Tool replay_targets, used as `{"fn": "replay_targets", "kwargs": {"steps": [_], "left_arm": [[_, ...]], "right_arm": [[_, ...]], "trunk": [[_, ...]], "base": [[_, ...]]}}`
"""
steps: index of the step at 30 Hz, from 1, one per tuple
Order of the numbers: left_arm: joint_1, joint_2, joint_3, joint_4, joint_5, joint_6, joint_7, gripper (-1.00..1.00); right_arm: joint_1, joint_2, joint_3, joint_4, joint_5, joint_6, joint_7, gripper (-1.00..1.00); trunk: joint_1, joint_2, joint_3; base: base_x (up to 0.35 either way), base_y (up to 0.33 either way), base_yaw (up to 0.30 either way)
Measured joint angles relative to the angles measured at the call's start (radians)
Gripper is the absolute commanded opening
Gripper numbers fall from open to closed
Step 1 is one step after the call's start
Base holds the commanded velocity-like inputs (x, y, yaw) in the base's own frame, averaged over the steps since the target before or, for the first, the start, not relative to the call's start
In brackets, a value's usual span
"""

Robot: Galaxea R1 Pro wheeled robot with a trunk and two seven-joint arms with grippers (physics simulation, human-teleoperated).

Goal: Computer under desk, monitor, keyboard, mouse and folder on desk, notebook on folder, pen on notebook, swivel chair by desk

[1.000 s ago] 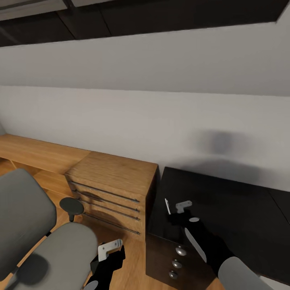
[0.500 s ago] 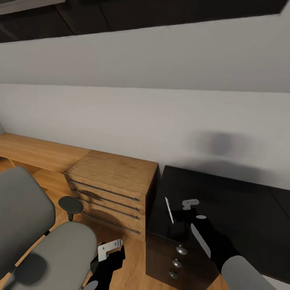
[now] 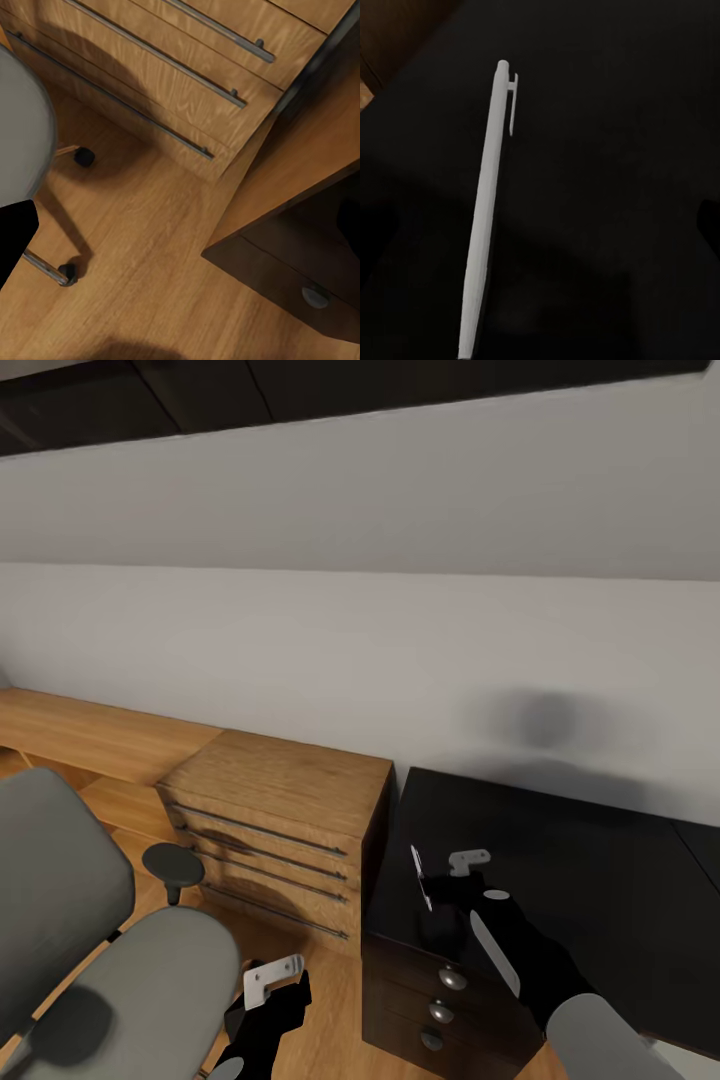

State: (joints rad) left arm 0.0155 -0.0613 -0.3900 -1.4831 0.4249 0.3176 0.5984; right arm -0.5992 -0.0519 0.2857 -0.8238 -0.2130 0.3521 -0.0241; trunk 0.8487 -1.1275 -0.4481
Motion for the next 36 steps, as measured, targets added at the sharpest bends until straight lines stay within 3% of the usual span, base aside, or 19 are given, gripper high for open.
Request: {"fn": "replay_targets", "kwargs": {"steps": [3, 7, 13, 28, 36], "left_arm": [[0.000, 0.000, 0.001, 0.000, 0.000, 0.000, 0.000, 1.00], [0.000, 0.000, 0.000, 0.000, 0.000, 0.000, 0.000, 1.00], [0.000, 0.000, 0.000, 0.001, 0.000, 0.000, 0.000, 1.00], [0.000, -0.001, -0.001, 0.005, 0.000, 0.000, -0.001, 1.00], [0.000, 0.000, 0.000, 0.005, 0.000, 0.000, -0.002, 1.00]], "right_arm": [[0.000, 0.018, 0.014, 0.003, 0.002, 0.002, -0.001, 1.00], [0.000, 0.024, 0.069, 0.004, 0.001, 0.003, -0.002, 1.00], [0.000, 0.034, 0.100, 0.006, 0.002, 0.004, -0.003, 1.00], [0.000, 0.036, 0.100, 0.005, 0.003, 0.003, -0.004, 1.00], [0.000, 0.035, 0.098, 0.005, 0.002, 0.002, -0.004, 1.00]], "trunk": [[0.012, -0.021, -0.009], [0.027, -0.049, -0.022], [0.050, -0.091, -0.041], [0.107, -0.196, -0.088], [0.107, -0.196, -0.088]], "base": [[0.000, 0.000, 0.000], [0.000, 0.000, 0.000], [0.000, 0.000, 0.000], [0.000, 0.000, 0.000], [0.000, 0.000, 0.000]]}}
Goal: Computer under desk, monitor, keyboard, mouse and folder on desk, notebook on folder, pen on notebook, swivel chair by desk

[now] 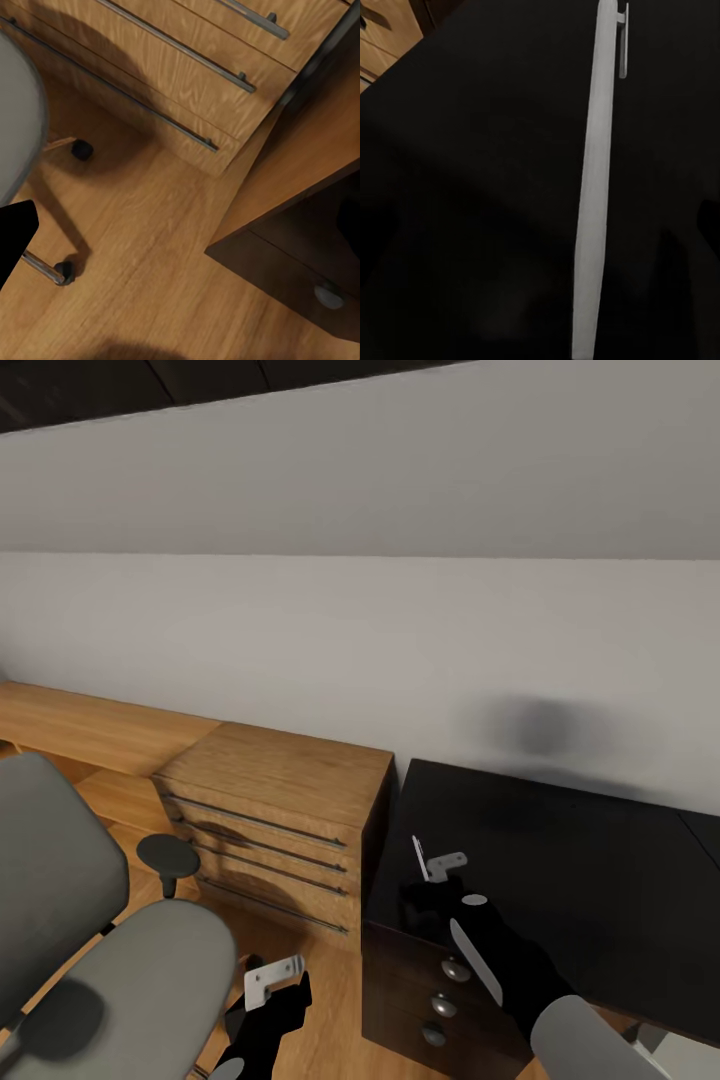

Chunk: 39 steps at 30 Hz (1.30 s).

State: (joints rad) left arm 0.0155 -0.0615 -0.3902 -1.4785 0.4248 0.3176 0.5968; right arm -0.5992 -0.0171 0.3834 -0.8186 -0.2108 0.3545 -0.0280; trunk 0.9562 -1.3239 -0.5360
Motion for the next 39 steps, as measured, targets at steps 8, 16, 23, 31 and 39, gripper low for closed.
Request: {"fn": "replay_targets", "kwargs": {"steps": [8, 16, 23, 31, 39], "left_arm": [[0.000, 0.000, 0.001, 0.000, 0.000, 0.000, 0.001, 1.00], [0.000, 0.000, 0.002, 0.000, 0.000, 0.000, 0.002, 1.00], [0.000, 0.000, 0.001, 0.000, 0.000, 0.000, 0.002, 1.00], [0.000, 0.000, 0.001, 0.000, 0.000, 0.000, 0.002, 1.00], [0.000, 0.000, 0.001, 0.000, 0.001, 0.000, 0.002, 1.00]], "right_arm": [[0.000, -0.003, -0.011, 0.004, -0.003, 0.006, -0.001, 1.00], [0.000, -0.002, -0.020, -0.013, 0.006, 0.036, -0.004, 1.00], [-0.001, -0.002, -0.020, -0.012, 0.012, 0.037, -0.004, -1.00], [-0.001, 0.000, -0.020, -0.013, 0.009, 0.038, -0.005, -1.00], [0.000, 0.002, -0.018, -0.043, 0.004, 0.108, -0.006, -1.00]], "trunk": [[0.015, -0.028, -0.013], [0.023, -0.042, -0.019], [0.023, -0.042, -0.019], [0.023, -0.042, -0.019], [0.023, -0.042, -0.019]], "base": [[0.000, 0.000, 0.000], [0.000, 0.000, 0.000], [0.000, 0.000, 0.000], [0.000, 0.000, 0.000], [0.000, 0.000, 0.000]]}}
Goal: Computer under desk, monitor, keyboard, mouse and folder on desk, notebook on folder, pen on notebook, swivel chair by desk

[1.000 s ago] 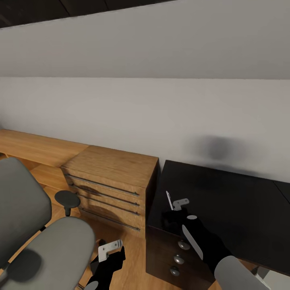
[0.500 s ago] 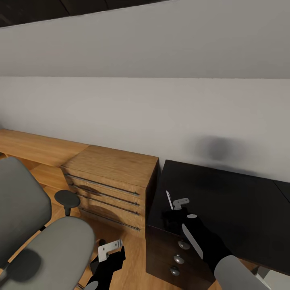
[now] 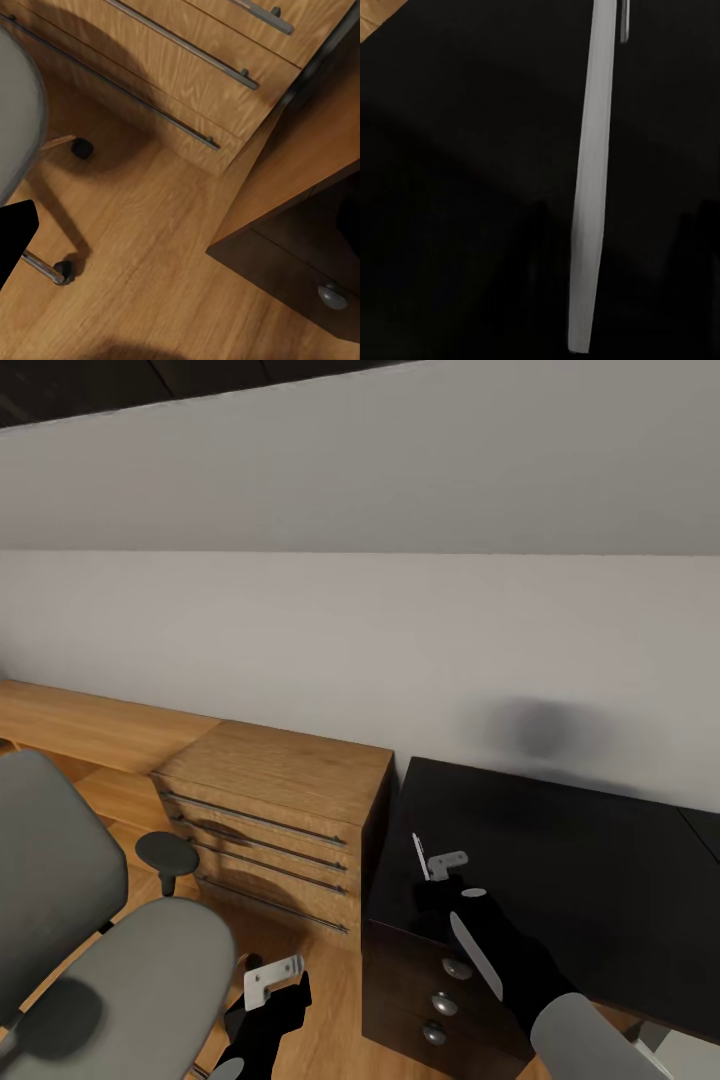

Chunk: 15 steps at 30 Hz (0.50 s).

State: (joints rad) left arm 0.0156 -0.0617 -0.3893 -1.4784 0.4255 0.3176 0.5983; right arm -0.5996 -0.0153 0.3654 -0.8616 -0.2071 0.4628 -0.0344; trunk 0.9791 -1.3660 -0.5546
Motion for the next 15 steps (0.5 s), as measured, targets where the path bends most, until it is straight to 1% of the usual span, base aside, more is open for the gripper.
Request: {"fn": "replay_targets", "kwargs": {"steps": [6, 15], "left_arm": [[0.000, 0.000, -0.001, 0.000, 0.001, 0.000, 0.000, 1.00], [0.000, 0.000, -0.001, 0.000, 0.001, 0.000, 0.000, 1.00]], "right_arm": [[0.000, 0.001, 0.002, -0.008, 0.002, 0.024, -0.016, -1.00], [0.000, 0.002, 0.004, -0.009, -0.003, 0.027, -0.025, -1.00]], "trunk": [[0.000, 0.000, 0.000], [0.000, 0.000, 0.000]], "base": [[0.000, 0.000, 0.000], [0.000, 0.000, 0.000]]}}
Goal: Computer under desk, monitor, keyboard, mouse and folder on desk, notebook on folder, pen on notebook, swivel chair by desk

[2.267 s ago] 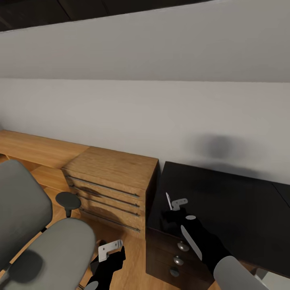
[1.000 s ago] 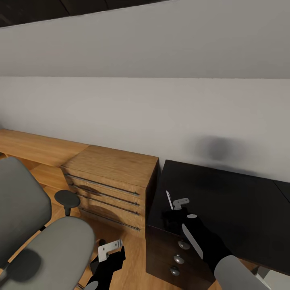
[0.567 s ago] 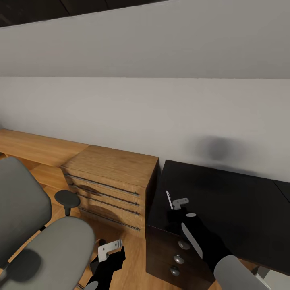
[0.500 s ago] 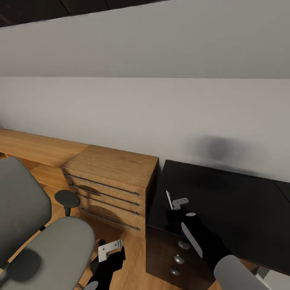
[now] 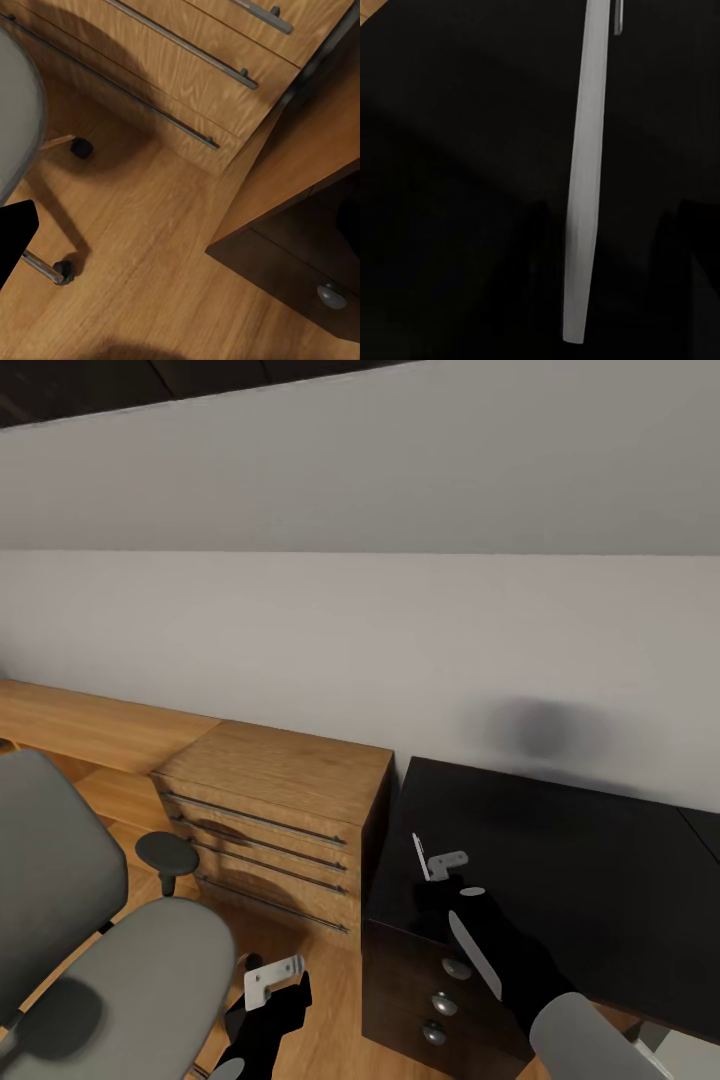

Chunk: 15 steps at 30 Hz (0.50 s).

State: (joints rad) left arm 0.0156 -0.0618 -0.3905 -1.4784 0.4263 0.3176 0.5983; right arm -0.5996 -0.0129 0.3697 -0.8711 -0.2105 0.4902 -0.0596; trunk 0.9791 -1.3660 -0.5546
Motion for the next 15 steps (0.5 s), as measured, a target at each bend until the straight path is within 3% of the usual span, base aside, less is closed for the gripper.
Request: {"fn": "replay_targets", "kwargs": {"steps": [15], "left_arm": [[0.000, 0.001, 0.000, 0.000, 0.000, 0.000, -0.004, 1.00]], "right_arm": [[0.000, 0.000, 0.001, -0.013, 0.007, 0.033, -0.022, -1.00]], "trunk": [[0.000, 0.000, 0.000]], "base": [[0.000, 0.000, 0.000]]}}
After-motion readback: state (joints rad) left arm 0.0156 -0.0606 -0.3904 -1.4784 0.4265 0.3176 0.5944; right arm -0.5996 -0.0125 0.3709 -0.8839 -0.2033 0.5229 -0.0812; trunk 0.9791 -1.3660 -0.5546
